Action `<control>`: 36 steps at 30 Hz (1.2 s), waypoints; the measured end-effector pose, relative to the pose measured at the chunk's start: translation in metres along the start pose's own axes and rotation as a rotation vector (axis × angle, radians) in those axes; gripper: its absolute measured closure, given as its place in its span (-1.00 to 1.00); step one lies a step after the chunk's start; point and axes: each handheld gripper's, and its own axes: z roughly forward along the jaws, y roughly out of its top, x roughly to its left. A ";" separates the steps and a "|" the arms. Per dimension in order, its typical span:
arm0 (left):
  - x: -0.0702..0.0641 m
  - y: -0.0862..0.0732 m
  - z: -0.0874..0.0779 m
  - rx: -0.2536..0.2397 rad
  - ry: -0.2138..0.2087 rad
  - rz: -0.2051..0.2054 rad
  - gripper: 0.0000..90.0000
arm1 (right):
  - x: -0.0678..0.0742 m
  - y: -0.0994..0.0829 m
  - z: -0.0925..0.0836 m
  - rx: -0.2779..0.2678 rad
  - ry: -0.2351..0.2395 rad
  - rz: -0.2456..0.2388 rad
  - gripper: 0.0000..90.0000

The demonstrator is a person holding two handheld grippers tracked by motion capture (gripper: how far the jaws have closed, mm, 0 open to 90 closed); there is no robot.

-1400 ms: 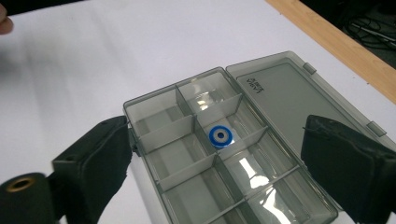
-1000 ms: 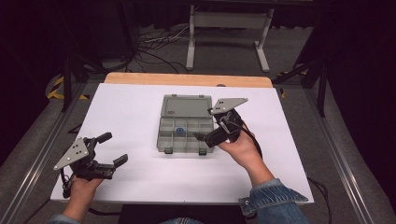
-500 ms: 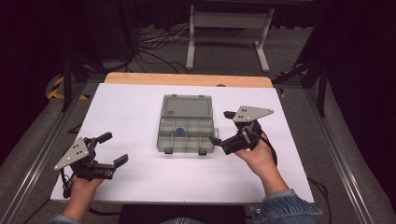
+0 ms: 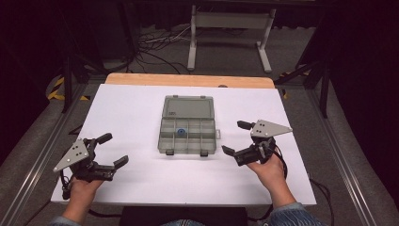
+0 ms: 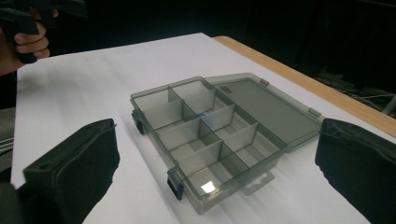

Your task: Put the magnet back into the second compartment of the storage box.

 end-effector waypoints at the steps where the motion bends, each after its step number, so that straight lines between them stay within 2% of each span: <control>1: 0.000 0.000 0.000 -0.001 0.002 0.005 -0.96 | 0.000 -0.003 -0.002 -0.006 -0.005 -0.002 -1.00; 8: -0.001 0.000 0.000 0.010 0.003 0.018 -0.96 | -0.001 -0.024 -0.011 -0.051 -0.030 0.007 -1.00; 10: -0.001 -0.001 0.001 0.009 -0.001 0.011 -0.96 | -0.002 -0.028 -0.011 -0.020 -0.029 0.015 -1.00; 12: -0.002 -0.001 0.001 0.011 -0.003 0.010 -0.96 | -0.001 -0.035 -0.012 -0.050 -0.034 0.003 -1.00; 15: -0.002 -0.001 0.001 0.010 -0.003 0.013 -0.96 | -0.001 -0.042 -0.013 -0.046 -0.027 0.012 -1.00; 22: 0.000 -0.003 0.002 0.016 -0.004 0.014 -0.96 | 0.000 -0.057 -0.016 -0.075 -0.043 0.006 -1.00; 28: 0.004 -0.006 0.002 0.015 0.003 0.020 -0.96 | -0.001 -0.068 -0.018 -0.085 -0.078 0.013 -1.00; 30: 0.006 -0.009 0.002 0.013 0.003 0.013 -0.96 | -0.001 -0.073 -0.018 -0.102 -0.107 0.031 -1.00; 31: 0.006 -0.009 0.002 0.015 -0.004 0.004 -0.97 | -0.001 -0.076 -0.017 -0.095 -0.112 0.038 -1.00; 33: 0.007 -0.009 0.002 0.013 -0.004 0.021 -0.97 | -0.002 -0.078 -0.016 -0.080 -0.117 0.033 -1.00; 36: 0.006 -0.011 0.003 0.004 -0.006 0.019 -0.97 | -0.003 -0.081 -0.015 -0.077 -0.117 0.037 -1.00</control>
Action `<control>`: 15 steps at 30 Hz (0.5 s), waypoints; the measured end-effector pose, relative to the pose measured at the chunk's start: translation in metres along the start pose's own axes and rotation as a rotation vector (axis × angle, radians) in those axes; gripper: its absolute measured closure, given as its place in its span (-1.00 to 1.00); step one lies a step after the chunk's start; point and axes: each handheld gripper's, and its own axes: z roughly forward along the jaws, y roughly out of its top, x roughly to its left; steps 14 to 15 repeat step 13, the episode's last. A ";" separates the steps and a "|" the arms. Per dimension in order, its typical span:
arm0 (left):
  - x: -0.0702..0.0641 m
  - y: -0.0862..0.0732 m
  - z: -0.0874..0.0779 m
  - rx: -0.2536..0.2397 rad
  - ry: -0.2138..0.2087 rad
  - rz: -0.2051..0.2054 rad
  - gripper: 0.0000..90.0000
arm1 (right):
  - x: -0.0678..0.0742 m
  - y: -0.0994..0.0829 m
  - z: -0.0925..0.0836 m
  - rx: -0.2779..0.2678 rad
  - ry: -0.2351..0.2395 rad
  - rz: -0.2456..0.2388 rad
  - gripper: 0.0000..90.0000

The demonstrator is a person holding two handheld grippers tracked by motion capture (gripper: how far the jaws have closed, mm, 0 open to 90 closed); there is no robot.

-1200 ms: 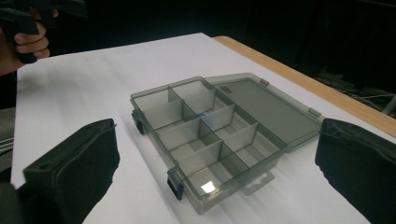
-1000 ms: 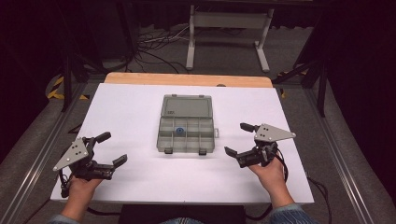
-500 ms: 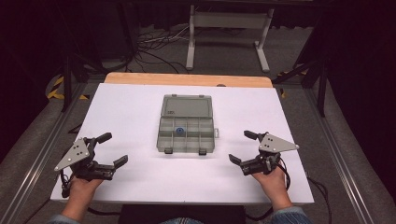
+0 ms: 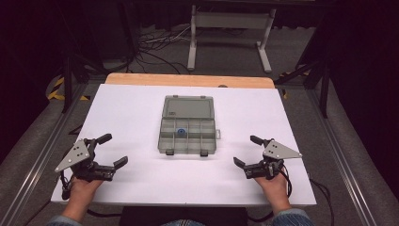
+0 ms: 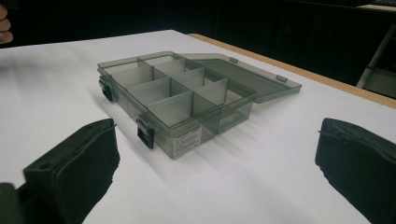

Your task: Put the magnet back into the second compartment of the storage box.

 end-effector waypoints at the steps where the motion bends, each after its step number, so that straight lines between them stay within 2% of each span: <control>1: 0.000 0.000 0.000 -0.001 -0.001 -0.001 -0.97 | 0.000 0.000 0.001 0.003 0.002 0.004 -1.00; 10: 0.001 -0.003 0.002 -0.018 -0.015 -0.031 -0.98 | 0.002 0.002 -0.001 -0.015 -0.002 -0.002 -1.00; 15: 0.001 -0.004 0.002 -0.022 -0.015 -0.035 -0.99 | 0.002 0.002 -0.001 -0.019 -0.005 -0.002 -1.00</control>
